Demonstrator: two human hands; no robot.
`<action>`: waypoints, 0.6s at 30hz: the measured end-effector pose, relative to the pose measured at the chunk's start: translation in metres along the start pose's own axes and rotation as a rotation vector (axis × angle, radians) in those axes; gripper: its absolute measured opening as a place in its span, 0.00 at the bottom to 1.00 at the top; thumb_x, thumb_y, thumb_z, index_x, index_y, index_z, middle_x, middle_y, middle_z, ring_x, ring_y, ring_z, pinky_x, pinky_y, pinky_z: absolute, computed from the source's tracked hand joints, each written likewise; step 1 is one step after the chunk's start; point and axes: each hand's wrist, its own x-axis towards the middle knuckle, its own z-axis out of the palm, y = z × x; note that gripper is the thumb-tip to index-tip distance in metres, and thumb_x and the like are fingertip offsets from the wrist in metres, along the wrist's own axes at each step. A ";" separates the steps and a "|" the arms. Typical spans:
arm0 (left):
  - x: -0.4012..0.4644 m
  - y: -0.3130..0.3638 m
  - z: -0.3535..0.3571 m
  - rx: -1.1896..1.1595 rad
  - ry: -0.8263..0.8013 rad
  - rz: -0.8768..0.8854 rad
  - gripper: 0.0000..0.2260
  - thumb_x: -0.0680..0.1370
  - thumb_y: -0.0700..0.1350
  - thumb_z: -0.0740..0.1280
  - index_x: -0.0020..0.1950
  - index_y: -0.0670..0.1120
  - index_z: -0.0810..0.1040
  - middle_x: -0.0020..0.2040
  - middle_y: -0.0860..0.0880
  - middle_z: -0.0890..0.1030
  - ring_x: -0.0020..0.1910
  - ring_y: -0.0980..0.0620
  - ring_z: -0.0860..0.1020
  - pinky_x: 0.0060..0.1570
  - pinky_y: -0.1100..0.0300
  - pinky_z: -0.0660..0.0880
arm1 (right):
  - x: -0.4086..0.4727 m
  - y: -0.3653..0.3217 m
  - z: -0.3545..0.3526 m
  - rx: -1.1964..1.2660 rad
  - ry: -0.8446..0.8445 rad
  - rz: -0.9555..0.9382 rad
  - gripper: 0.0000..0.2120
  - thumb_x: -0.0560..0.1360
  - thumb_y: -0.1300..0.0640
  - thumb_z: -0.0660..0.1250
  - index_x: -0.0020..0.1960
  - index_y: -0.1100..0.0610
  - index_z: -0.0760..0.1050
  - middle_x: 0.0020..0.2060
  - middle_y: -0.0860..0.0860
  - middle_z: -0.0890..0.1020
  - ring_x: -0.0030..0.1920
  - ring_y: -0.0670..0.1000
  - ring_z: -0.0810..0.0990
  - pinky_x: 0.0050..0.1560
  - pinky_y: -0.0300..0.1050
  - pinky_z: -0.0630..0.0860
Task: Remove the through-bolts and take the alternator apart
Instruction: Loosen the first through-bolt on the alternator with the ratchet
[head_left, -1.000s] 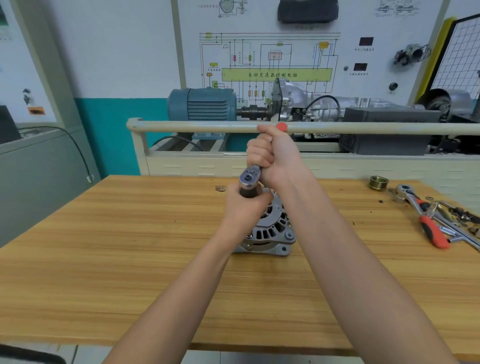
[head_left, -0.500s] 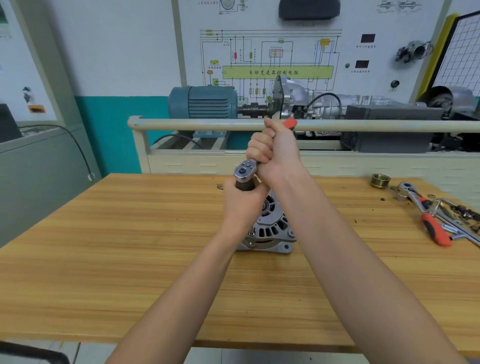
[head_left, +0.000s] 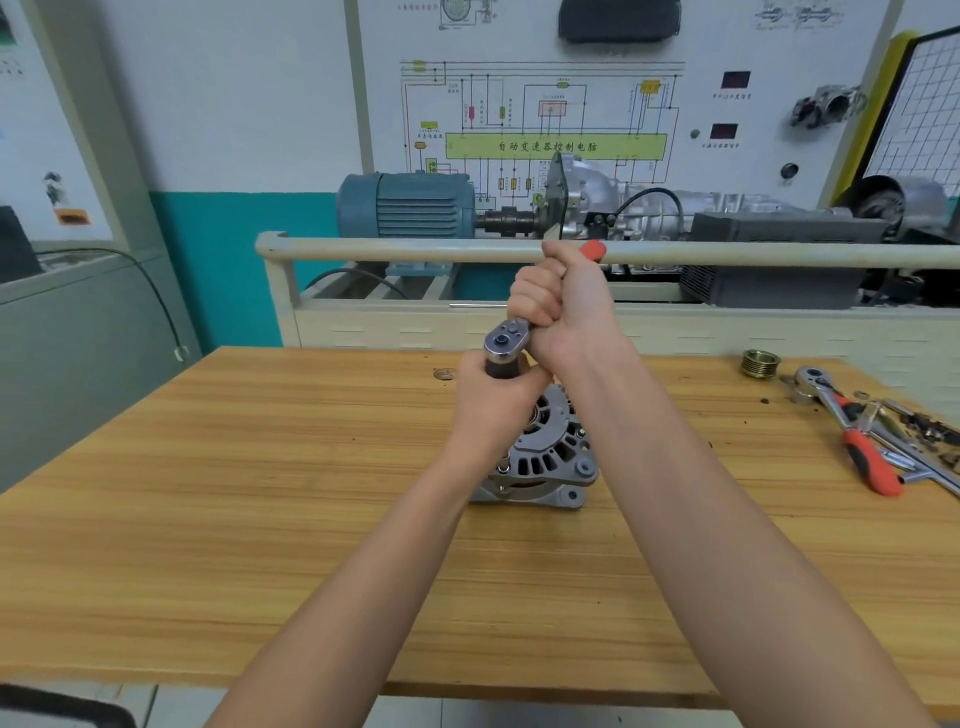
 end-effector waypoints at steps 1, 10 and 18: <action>-0.001 -0.001 0.001 0.009 0.012 0.011 0.17 0.70 0.29 0.66 0.29 0.45 0.64 0.25 0.49 0.64 0.24 0.55 0.60 0.25 0.63 0.59 | -0.001 -0.001 0.000 -0.009 -0.004 0.006 0.23 0.81 0.57 0.58 0.28 0.53 0.58 0.17 0.45 0.56 0.14 0.43 0.53 0.13 0.35 0.52; 0.004 0.007 -0.022 0.223 -0.689 0.025 0.17 0.70 0.39 0.71 0.25 0.49 0.68 0.22 0.53 0.69 0.22 0.56 0.65 0.26 0.66 0.64 | -0.003 -0.007 0.000 -0.213 -0.263 0.442 0.23 0.76 0.56 0.59 0.23 0.55 0.59 0.19 0.44 0.54 0.18 0.42 0.49 0.12 0.35 0.51; 0.001 -0.002 -0.006 0.099 -0.257 0.029 0.15 0.71 0.31 0.68 0.30 0.44 0.67 0.26 0.47 0.67 0.23 0.54 0.64 0.25 0.63 0.62 | -0.003 -0.009 -0.008 -0.003 -0.062 0.061 0.22 0.81 0.57 0.57 0.28 0.53 0.57 0.16 0.46 0.56 0.14 0.43 0.54 0.13 0.35 0.51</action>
